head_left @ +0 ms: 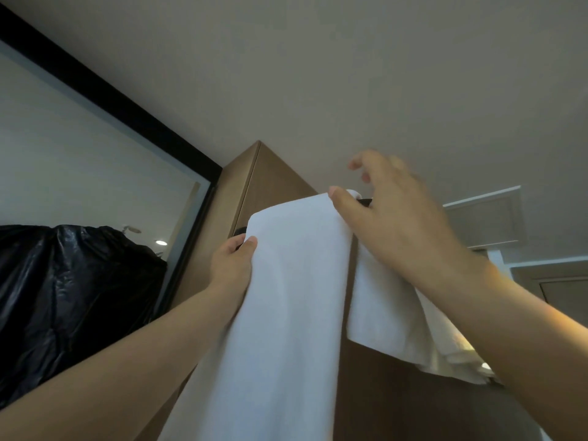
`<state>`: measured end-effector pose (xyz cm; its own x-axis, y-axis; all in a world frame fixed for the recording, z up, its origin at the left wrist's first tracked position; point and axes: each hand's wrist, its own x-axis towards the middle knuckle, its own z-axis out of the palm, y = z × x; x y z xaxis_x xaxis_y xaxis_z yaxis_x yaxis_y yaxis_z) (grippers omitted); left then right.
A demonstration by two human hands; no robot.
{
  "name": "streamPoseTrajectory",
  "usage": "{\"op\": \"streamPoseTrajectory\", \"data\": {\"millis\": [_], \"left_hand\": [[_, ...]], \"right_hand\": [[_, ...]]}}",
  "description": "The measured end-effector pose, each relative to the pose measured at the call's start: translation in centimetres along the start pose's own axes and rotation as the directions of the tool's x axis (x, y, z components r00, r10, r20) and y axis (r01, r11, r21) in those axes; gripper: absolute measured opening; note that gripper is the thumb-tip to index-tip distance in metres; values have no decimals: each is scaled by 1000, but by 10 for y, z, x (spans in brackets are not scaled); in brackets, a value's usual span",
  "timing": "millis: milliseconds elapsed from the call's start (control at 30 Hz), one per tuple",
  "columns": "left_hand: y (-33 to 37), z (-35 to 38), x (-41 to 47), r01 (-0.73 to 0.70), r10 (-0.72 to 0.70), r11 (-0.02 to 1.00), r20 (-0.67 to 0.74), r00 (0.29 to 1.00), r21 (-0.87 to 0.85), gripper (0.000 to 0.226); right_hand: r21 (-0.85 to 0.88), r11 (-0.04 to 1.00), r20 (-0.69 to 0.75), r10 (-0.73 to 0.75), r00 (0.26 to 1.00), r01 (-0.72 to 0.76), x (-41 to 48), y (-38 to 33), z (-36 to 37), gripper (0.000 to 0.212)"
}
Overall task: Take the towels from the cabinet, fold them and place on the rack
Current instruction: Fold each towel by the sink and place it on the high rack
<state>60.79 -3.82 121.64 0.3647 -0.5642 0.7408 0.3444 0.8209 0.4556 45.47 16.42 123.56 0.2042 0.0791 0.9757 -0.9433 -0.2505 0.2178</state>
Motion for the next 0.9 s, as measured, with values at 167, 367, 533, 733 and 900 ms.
{"op": "streamPoseTrajectory", "data": {"millis": [167,367,533,733,900], "left_hand": [[5,0,-2,29,-29,1000,-1,1000,3,17],[16,-2,4,9,-9,1000,-14,1000,19,6],[35,8,19,-32,32,994,-3,999,101,18],[46,27,35,-85,79,969,36,996,232,23],[43,37,43,-63,55,958,37,998,281,22]], "right_hand": [[-91,995,230,55,972,-34,-30,-3,11,62],[65,997,239,15,971,-31,-13,0,24,50],[41,999,170,28,985,-35,9,6,24,43],[-33,996,236,90,968,-85,36,15,25,42],[-163,974,312,202,928,-157,65,7,21,23]]}}
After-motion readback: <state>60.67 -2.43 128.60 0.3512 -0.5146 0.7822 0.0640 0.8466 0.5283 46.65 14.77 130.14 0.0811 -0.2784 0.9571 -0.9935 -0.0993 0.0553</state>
